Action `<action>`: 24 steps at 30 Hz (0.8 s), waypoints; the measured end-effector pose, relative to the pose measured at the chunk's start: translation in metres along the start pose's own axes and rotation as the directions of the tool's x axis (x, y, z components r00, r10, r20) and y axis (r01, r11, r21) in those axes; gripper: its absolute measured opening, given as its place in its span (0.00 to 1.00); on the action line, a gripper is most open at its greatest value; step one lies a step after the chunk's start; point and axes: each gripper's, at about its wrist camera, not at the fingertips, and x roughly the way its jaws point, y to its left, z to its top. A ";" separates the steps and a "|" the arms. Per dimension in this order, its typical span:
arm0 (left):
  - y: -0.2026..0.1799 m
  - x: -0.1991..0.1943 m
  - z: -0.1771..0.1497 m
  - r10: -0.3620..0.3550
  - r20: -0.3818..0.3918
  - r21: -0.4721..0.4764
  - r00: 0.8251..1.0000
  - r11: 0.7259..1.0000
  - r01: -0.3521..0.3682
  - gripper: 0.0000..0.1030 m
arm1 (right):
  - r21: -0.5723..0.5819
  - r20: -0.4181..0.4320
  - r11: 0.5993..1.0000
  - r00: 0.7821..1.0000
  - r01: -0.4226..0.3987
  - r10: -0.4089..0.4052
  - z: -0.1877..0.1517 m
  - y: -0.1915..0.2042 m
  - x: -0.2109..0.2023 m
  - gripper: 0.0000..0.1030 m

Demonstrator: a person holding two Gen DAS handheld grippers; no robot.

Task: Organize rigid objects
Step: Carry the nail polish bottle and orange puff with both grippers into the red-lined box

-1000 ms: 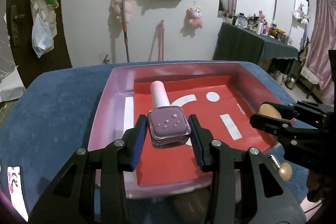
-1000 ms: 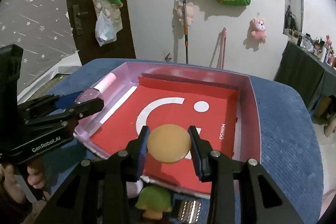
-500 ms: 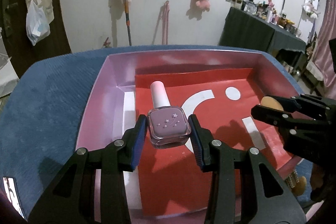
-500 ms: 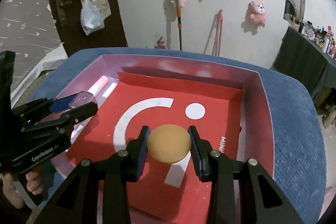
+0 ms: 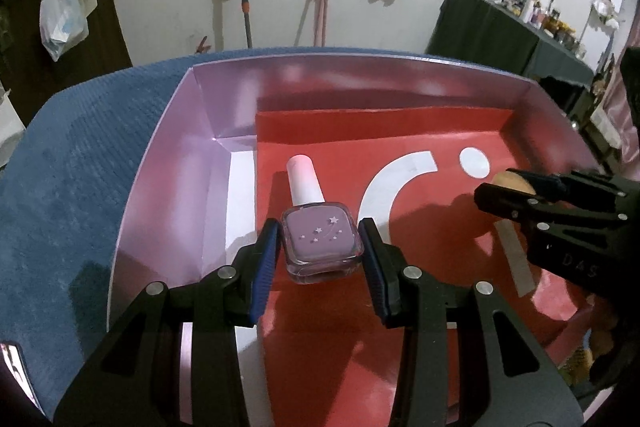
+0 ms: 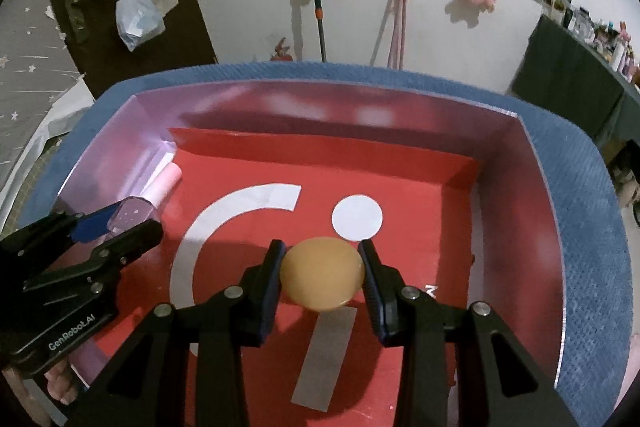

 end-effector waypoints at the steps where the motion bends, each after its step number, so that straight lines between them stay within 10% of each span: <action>1: -0.001 0.002 0.000 0.006 -0.010 0.005 1.000 1.000 -0.006 0.37 | 0.000 -0.008 1.000 1.000 0.009 -0.009 0.000 0.000 0.002 0.38; 24: -0.011 0.013 0.000 0.020 -0.079 0.025 0.997 1.000 -0.018 0.37 | 0.015 -0.064 1.000 0.998 0.016 -0.015 0.005 0.000 0.013 0.39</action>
